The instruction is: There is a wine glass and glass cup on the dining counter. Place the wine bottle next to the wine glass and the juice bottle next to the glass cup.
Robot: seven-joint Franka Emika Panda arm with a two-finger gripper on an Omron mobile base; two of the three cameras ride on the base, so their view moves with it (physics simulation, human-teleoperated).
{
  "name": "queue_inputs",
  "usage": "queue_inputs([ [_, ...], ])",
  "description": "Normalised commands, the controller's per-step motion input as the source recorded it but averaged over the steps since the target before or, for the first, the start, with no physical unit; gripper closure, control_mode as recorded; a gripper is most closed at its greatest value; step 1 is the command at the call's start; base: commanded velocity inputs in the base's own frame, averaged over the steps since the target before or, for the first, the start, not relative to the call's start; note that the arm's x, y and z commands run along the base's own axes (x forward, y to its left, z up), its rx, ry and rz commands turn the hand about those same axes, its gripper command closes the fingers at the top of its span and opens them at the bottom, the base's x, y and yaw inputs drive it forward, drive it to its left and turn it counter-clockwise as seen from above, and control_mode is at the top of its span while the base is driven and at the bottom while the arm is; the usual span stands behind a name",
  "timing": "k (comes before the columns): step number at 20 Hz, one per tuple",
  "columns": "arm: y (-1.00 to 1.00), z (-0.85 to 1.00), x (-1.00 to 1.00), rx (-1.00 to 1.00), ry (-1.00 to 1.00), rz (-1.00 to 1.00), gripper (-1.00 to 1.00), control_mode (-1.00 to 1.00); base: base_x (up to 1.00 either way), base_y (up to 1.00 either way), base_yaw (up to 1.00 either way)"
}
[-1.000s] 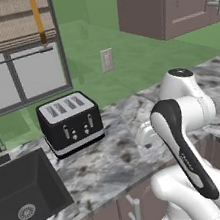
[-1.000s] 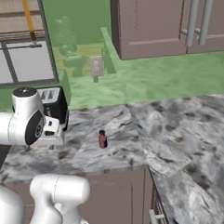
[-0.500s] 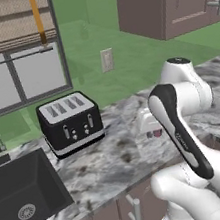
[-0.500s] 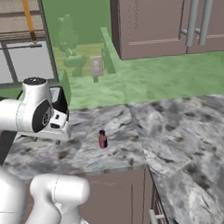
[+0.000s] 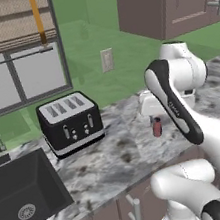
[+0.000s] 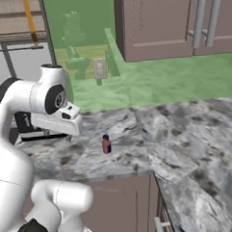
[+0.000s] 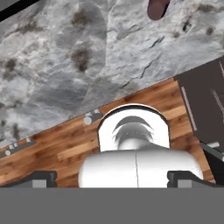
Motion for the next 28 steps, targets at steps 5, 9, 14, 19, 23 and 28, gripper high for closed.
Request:
queue_inputs([
  [5,-0.28,0.00,0.19,-0.12,0.00,-0.04,-1.00,-1.00,0.00,0.00,0.00],
  [9,-0.21,-0.08,0.02,-0.19,0.00,0.00,-1.00,-1.00,0.00,0.00,0.00],
  [14,-0.15,-0.16,0.07,-0.19,-0.04,-0.04,-1.00,-1.00,0.00,0.00,0.00],
  [19,-0.12,-0.20,0.22,-0.03,-0.10,-0.08,-1.00,-1.00,0.00,0.00,0.00],
  [23,-0.13,-0.10,0.35,0.08,-0.01,-0.04,-1.00,-1.00,0.00,0.00,0.00],
  [28,-0.16,-0.06,0.42,0.11,0.00,-0.01,-1.00,-1.00,0.00,0.00,0.00],
])
